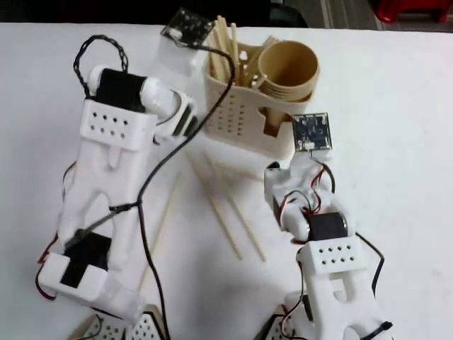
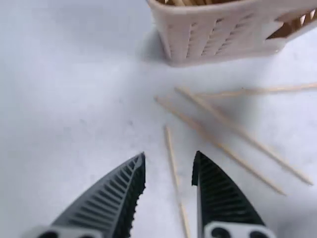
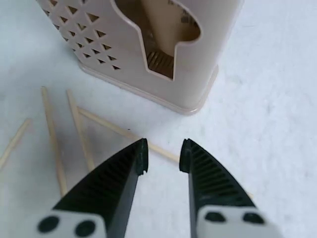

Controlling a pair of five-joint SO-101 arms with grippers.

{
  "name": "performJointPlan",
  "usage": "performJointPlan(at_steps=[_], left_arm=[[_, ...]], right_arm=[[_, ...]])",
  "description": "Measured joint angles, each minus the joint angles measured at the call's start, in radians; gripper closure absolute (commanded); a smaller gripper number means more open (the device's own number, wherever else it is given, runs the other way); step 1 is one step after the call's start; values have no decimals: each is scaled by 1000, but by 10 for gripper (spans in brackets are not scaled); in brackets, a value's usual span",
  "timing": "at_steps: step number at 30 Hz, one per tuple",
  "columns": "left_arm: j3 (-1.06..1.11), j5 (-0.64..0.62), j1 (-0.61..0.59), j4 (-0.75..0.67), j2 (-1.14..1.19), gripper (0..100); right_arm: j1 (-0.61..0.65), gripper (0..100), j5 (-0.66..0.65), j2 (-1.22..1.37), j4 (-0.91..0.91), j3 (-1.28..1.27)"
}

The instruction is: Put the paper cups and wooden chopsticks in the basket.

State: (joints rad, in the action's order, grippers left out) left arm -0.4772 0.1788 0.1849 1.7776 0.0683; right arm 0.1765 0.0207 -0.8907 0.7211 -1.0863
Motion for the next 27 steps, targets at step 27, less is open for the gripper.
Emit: performJointPlan(at_steps=[27], left_arm=[[1063,5,-44,-663,-25,836]], right_arm=[[-14,878,0,0,0,0]])
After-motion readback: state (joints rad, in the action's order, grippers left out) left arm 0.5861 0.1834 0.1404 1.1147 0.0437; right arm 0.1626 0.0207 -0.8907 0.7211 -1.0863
